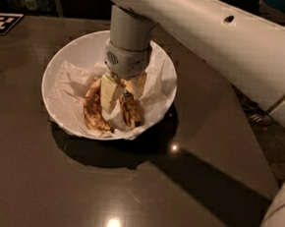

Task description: Pick banana from white bowl

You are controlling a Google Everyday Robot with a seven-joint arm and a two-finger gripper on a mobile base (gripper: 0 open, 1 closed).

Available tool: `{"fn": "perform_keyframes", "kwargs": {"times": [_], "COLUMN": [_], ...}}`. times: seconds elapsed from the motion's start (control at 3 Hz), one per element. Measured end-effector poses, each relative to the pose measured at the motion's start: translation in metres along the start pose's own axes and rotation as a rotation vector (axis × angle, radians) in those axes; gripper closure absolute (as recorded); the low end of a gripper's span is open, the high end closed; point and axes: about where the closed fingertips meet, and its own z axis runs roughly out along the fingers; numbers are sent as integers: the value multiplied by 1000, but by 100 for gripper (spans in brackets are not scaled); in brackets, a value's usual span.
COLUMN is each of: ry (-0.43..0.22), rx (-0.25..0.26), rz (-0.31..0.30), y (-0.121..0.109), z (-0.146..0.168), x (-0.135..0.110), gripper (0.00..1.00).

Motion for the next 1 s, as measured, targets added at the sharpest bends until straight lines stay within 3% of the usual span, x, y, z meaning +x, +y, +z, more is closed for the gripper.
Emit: {"fn": "perform_keyframes", "kwargs": {"times": [1.0], "ry": [25], "rx": [-25], "rz": [55], "y": [-20], "z": [15], "x": [3], "gripper": [41]}}
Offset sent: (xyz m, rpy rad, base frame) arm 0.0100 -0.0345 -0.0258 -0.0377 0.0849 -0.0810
